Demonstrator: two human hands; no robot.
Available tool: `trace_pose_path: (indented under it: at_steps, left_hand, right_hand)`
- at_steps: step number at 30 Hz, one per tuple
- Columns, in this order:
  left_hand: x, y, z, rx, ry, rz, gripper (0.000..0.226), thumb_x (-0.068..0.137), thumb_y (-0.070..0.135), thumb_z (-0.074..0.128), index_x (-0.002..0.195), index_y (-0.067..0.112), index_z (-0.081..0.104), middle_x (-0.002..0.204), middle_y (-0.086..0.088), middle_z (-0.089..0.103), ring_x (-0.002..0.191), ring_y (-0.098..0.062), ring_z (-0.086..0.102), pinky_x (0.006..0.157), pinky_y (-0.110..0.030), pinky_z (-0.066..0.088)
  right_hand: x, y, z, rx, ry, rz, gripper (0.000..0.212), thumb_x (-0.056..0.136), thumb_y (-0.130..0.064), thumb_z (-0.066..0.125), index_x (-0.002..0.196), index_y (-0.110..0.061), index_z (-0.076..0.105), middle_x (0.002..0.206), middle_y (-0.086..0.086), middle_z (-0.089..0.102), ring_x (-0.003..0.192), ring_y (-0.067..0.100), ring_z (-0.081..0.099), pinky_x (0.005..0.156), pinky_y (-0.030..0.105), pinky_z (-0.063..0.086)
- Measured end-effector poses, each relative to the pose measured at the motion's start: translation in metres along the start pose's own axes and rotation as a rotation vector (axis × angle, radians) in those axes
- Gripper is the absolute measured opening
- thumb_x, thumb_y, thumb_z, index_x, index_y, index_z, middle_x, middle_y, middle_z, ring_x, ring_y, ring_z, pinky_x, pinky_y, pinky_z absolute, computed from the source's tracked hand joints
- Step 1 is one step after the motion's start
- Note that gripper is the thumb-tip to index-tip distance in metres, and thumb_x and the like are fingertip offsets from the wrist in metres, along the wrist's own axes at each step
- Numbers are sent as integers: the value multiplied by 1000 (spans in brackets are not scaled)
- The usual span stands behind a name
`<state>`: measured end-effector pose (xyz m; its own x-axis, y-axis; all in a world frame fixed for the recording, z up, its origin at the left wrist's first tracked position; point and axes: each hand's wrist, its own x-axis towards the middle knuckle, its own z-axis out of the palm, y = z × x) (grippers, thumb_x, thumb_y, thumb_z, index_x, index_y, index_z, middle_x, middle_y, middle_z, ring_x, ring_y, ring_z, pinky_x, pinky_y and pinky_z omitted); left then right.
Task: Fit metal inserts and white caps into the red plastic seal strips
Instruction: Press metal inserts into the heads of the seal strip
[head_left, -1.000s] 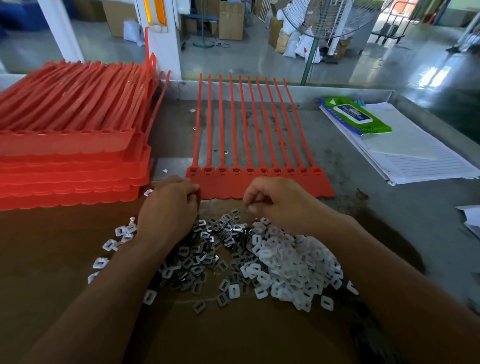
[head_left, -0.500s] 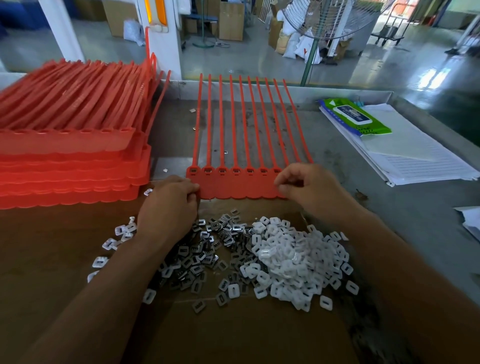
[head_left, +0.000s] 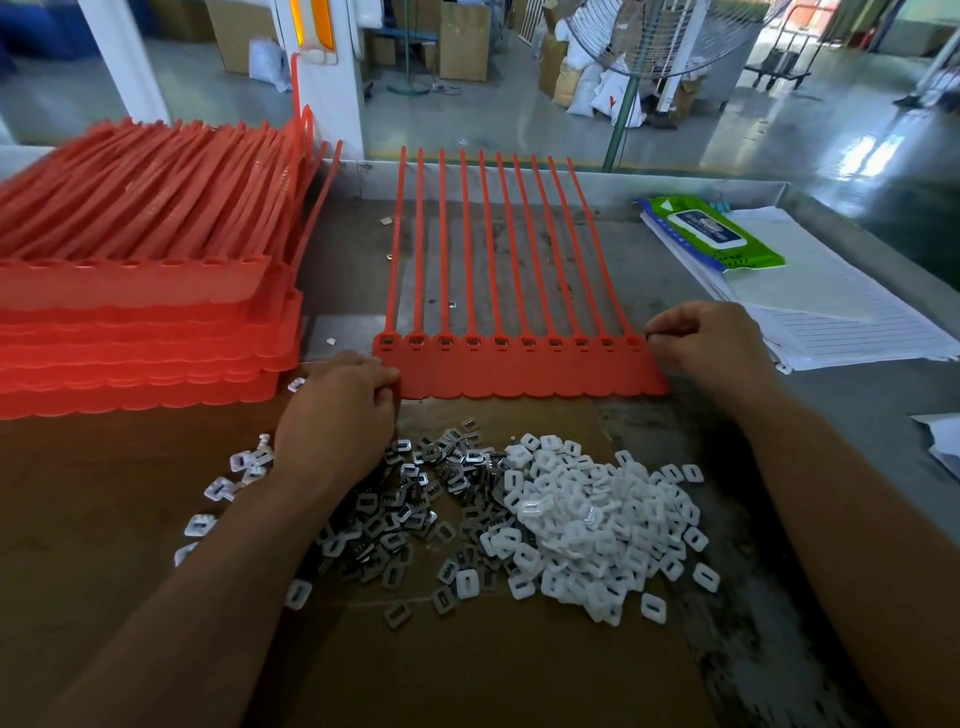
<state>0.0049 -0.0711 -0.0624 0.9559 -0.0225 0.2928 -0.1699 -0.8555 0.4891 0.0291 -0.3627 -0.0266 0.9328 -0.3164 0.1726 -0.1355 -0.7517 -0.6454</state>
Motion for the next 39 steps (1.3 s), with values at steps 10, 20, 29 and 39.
trace_pose_path:
  at_steps: [10,20,29,39]
  left_hand:
    - [0,-2,0,-4,7,0,25,84,7,53,105,9,67,113,-9,63,101,-24,58,87,-28,39]
    - [0,-2,1,2,10,9,25,84,7,53,105,9,67,113,-9,63,101,-23,57,87,-26,38]
    - [1,-2,1,6,9,4,25,84,7,53,105,9,67,114,-9,62,100,-22,58,83,-22,35]
    - [1,-1,1,5,6,6,25,84,8,53,105,9,67,113,-8,63,102,-22,57,87,-25,37]
  right_hand:
    - [16,8,16,64,-62,43,14,81,-9,66,92,-15,71,79,-3,60,66,0,50,67,19,38]
    - [23,15,22,131,-89,88,15,80,-7,66,82,-23,67,71,-5,58,68,2,52,71,24,40]
    - [21,12,22,175,-85,111,15,80,-6,66,84,-20,67,77,0,59,74,9,53,75,26,41]
    - [26,13,22,280,-58,224,22,71,4,67,69,-18,67,70,-3,63,70,8,57,71,24,46]
